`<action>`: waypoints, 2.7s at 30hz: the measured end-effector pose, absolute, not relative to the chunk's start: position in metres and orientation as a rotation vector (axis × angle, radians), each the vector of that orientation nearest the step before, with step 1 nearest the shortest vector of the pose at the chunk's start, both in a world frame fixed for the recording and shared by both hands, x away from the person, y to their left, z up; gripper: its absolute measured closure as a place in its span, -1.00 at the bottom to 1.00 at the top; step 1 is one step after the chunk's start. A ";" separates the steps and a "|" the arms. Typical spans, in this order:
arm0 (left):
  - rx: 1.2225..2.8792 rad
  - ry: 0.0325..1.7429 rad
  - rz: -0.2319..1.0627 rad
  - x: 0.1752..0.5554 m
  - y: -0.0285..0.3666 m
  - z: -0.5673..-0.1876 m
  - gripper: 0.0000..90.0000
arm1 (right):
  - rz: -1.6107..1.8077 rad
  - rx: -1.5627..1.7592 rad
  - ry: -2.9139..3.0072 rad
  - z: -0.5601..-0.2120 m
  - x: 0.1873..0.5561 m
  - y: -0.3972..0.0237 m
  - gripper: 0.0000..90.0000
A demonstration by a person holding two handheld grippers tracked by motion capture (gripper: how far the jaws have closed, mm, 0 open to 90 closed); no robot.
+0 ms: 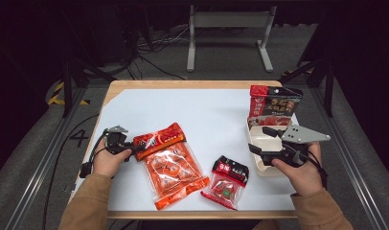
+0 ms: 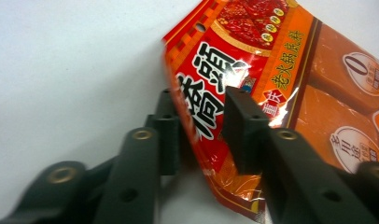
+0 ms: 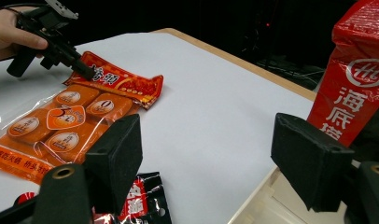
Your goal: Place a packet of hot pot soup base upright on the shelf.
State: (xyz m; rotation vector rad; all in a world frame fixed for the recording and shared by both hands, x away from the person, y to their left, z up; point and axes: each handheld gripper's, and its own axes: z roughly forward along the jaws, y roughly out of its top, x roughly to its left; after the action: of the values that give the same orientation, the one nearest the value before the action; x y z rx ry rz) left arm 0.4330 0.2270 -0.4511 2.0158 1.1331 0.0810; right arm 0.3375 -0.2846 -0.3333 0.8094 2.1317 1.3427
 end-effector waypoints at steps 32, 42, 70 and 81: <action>1.894 0.875 0.224 0.405 0.217 -0.382 1.00 | 1.335 0.824 2.122 -0.334 0.337 -0.284 -0.43; 1.858 0.800 0.249 0.390 0.210 -0.352 1.00 | 1.334 0.831 2.121 -0.333 0.336 -0.281 -0.41; 1.778 0.426 0.362 0.330 0.173 -0.285 1.00 | 1.420 0.747 2.154 -0.325 0.335 -0.265 -0.43; 1.749 0.408 0.409 0.321 0.171 -0.275 1.00 | 1.448 0.654 2.212 -0.324 0.339 -0.240 -0.41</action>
State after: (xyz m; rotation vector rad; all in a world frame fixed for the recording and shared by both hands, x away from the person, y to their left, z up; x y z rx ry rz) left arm 0.3206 0.1709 -0.2754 1.7488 0.4080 0.4091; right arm 0.3391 -0.2401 -0.3240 0.6536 2.2125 1.4482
